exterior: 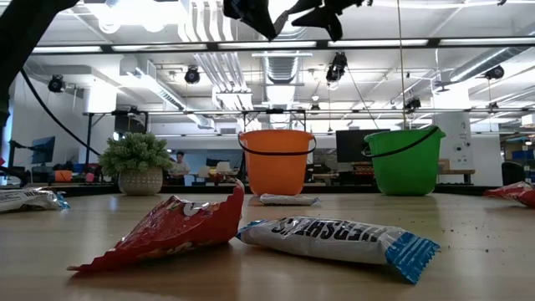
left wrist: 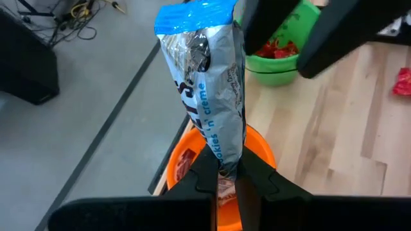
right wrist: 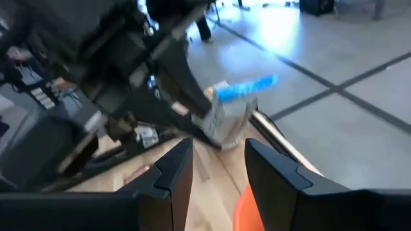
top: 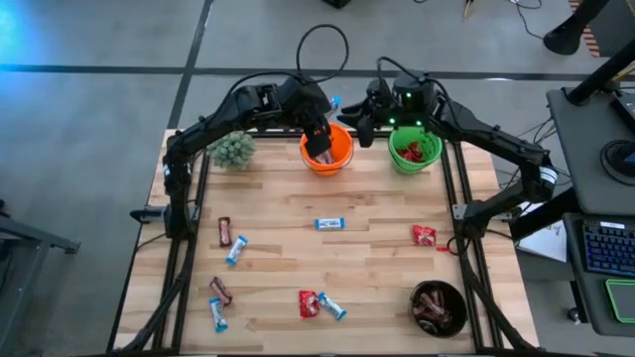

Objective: Organize candy in baskets
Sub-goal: Put the white chocolate bar into the orange bucket

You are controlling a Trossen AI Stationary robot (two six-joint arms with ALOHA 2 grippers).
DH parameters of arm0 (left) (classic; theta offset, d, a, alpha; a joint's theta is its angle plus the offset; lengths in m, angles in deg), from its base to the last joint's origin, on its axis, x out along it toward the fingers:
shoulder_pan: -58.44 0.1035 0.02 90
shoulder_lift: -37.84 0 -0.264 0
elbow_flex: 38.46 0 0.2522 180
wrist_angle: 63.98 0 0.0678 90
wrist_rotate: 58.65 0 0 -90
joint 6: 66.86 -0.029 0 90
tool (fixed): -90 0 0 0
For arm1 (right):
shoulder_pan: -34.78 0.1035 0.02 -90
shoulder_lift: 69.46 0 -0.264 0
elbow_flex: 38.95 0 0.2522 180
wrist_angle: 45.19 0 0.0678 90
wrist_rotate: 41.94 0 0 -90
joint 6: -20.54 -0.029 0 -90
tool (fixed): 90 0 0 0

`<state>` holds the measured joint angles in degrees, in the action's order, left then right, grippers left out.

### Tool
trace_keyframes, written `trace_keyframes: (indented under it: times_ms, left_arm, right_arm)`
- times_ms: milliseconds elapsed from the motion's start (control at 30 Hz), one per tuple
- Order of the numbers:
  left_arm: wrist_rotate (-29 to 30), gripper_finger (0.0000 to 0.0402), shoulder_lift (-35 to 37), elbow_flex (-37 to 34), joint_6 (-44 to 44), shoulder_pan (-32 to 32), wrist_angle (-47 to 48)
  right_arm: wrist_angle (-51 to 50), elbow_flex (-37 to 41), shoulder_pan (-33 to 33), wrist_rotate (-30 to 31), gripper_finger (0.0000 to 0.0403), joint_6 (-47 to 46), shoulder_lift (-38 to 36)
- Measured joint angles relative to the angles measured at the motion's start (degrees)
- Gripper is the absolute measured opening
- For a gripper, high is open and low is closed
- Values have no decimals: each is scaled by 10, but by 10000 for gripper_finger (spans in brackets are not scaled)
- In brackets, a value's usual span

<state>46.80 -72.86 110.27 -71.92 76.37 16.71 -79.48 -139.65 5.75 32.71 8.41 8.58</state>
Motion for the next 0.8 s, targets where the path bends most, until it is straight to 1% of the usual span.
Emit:
trace_keyframes:
  times_ms: [167,267,533,667,800]
  left_arm:
    - [-2,1,0,0,0,-1,-4]
    - [-15,1,0,0,0,-1,-13]
    - [-18,1,0,0,-2,0,-19]
    - [-22,1,-1,0,-3,0,-16]
    - [-25,1,-1,0,-8,0,-19]
  right_arm:
    - [33,0,0,3,132,-7,3]
    - [41,0,0,4,132,-14,8]
    - [81,0,0,4,132,-22,25]
    - [76,-2,-2,6,132,-44,33]
    - [75,-2,-1,40,132,-43,36]
